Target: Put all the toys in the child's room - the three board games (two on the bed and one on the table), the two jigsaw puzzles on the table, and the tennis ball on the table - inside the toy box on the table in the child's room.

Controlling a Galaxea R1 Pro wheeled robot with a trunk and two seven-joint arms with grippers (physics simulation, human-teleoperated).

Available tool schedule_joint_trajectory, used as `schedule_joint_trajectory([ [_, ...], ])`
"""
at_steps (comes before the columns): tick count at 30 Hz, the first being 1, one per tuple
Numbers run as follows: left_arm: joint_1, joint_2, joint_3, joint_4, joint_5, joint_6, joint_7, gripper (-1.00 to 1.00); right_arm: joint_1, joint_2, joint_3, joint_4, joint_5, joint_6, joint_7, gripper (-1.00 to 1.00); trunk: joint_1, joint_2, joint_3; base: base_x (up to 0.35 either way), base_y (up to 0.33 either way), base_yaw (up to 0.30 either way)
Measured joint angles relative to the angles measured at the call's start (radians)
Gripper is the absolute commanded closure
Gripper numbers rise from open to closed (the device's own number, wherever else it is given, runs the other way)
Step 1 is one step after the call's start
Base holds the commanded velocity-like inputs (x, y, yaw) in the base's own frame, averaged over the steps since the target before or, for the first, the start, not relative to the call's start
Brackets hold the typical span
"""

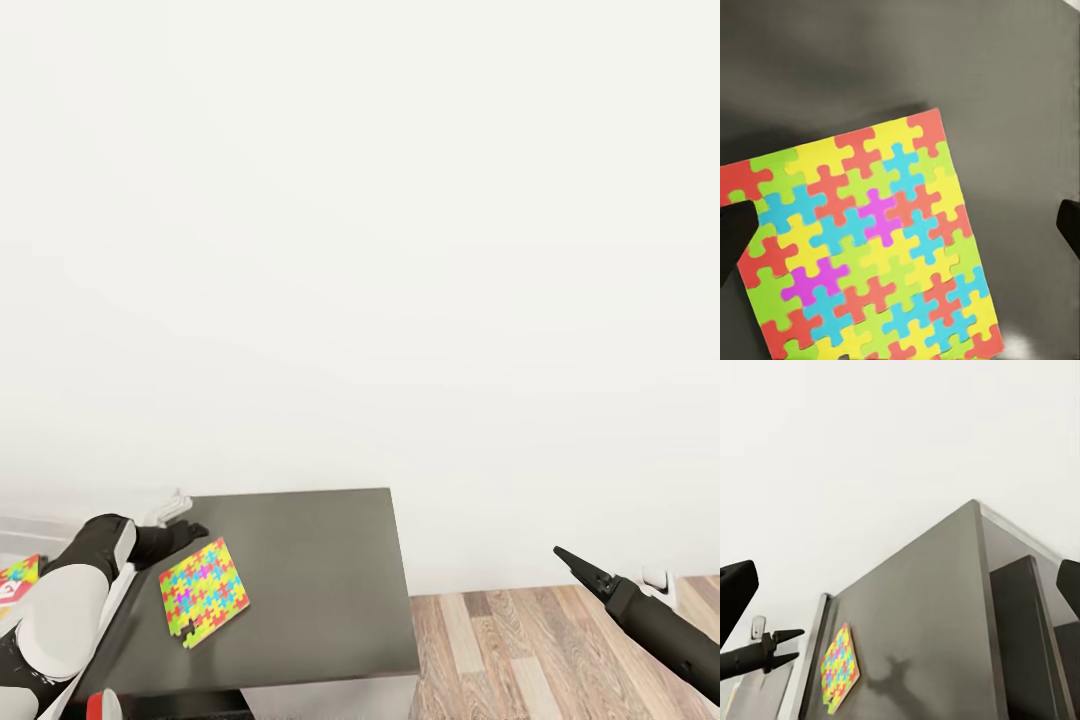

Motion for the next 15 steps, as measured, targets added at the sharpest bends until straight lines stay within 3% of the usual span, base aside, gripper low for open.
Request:
schedule_joint_trajectory([
  [4,0.000,0.000,-0.001,0.000,0.033,0.001,0.001,-1.00,0.000,0.000,0.000,0.000,0.000,0.000,0.000,-1.00,0.000,0.000,-0.006,0.000,0.000,0.000],
  [15,0.001,0.001,-0.001,0.000,0.051,0.001,0.000,-1.00,0.000,0.000,0.000,0.000,0.000,0.000,0.000,-1.00,0.000,0.000,-0.022,0.000,0.000,0.000],
])
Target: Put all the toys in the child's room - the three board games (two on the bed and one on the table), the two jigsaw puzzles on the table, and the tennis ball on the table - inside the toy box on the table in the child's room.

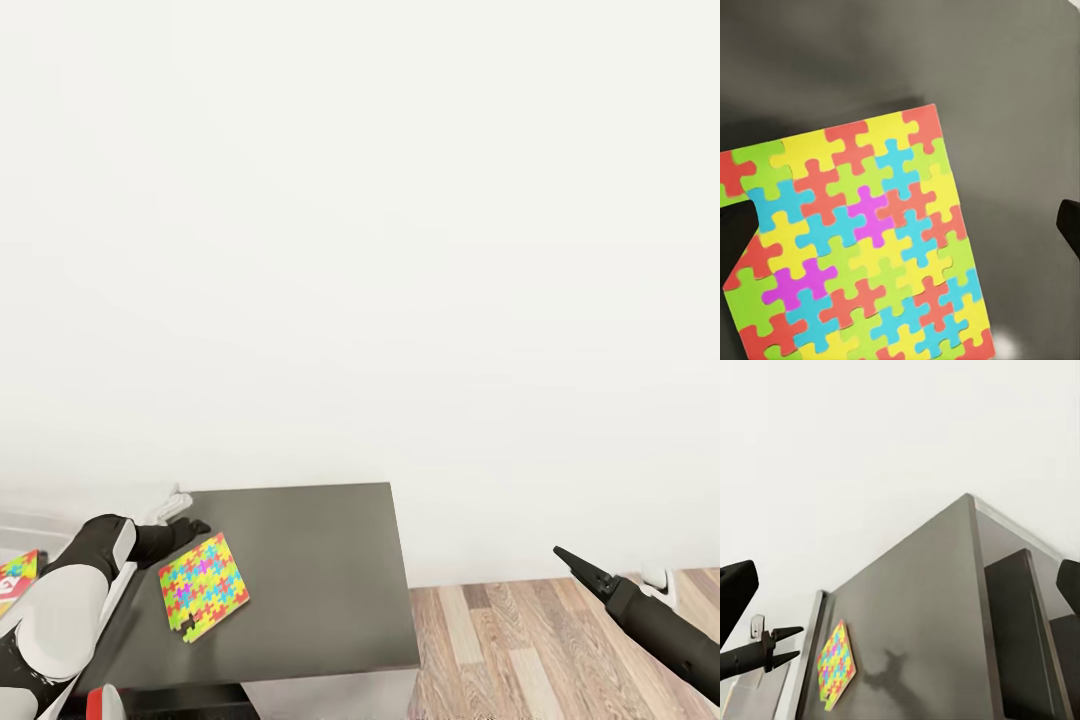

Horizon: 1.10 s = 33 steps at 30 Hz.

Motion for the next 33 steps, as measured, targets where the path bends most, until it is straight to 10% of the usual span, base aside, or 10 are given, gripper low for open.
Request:
schedule_joint_trajectory([
  [33,0.006,0.014,0.020,-0.002,0.057,0.004,-0.034,-1.00,0.000,0.000,0.000,0.000,0.000,0.000,0.002,-1.00,0.000,0.000,-0.040,0.000,0.000,0.000],
])
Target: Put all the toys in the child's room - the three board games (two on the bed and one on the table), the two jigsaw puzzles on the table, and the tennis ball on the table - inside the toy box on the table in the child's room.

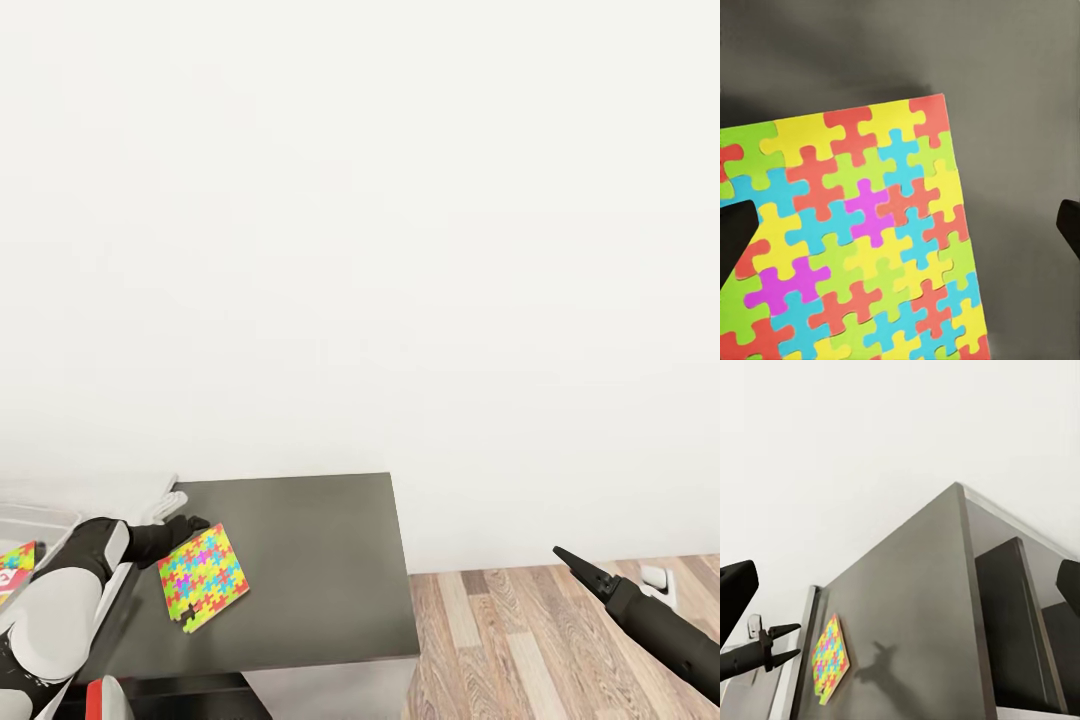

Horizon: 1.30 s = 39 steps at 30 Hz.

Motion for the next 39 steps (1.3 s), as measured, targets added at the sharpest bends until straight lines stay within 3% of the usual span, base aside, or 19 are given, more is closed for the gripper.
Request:
schedule_joint_trajectory([
  [15,0.000,0.021,0.002,0.000,0.002,-0.001,0.005,-1.00,0.001,0.000,0.000,0.000,0.000,-0.001,0.013,-1.00,0.000,0.000,0.000,0.000,0.000,0.000],
  [25,0.000,0.022,0.002,0.000,0.002,-0.002,0.069,-1.00,0.001,0.001,-0.001,0.000,0.000,-0.001,0.013,-1.00,0.000,0.000,-0.001,0.000,0.000,0.000],
  [39,0.000,0.023,0.002,0.000,0.002,0.000,0.086,-1.00,0.001,0.000,-0.001,0.000,0.000,-0.001,0.014,-1.00,0.000,0.000,-0.001,0.000,0.000,0.000],
])
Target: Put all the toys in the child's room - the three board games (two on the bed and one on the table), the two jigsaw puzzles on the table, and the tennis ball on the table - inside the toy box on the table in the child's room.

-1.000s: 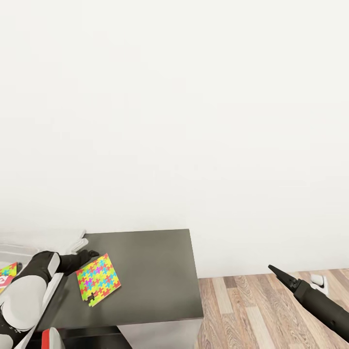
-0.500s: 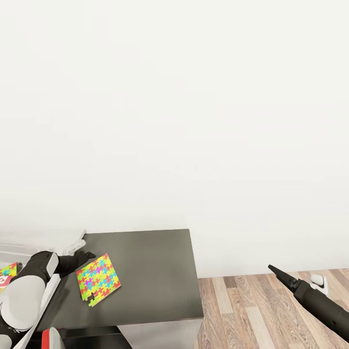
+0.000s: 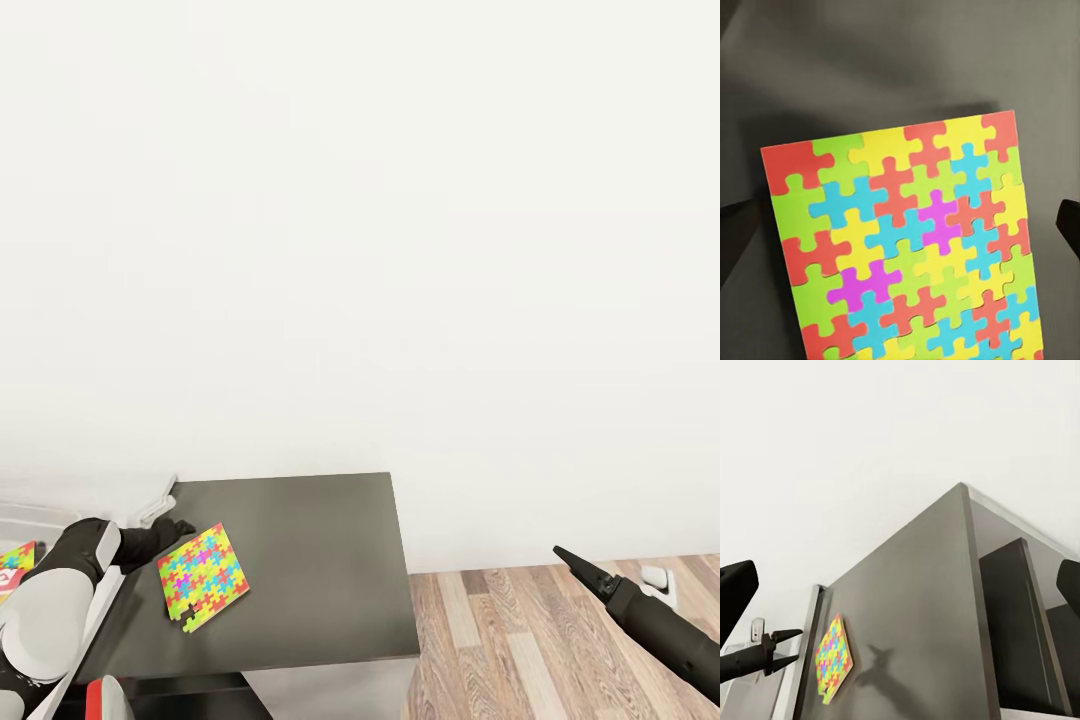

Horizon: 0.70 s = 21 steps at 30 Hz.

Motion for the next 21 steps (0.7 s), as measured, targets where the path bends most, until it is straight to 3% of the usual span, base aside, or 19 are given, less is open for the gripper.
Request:
schedule_joint_trajectory([
  [14,0.000,0.001,0.003,0.001,0.001,0.000,0.001,-1.00,-0.001,0.000,0.000,0.000,0.000,0.000,0.000,-1.00,0.000,0.000,-0.001,0.000,0.000,0.000],
  [21,0.000,0.020,0.039,0.002,0.000,0.000,0.000,-1.00,-0.001,-0.001,0.000,0.000,0.000,0.000,0.001,-1.00,0.000,0.000,-0.007,0.000,0.000,0.000],
])
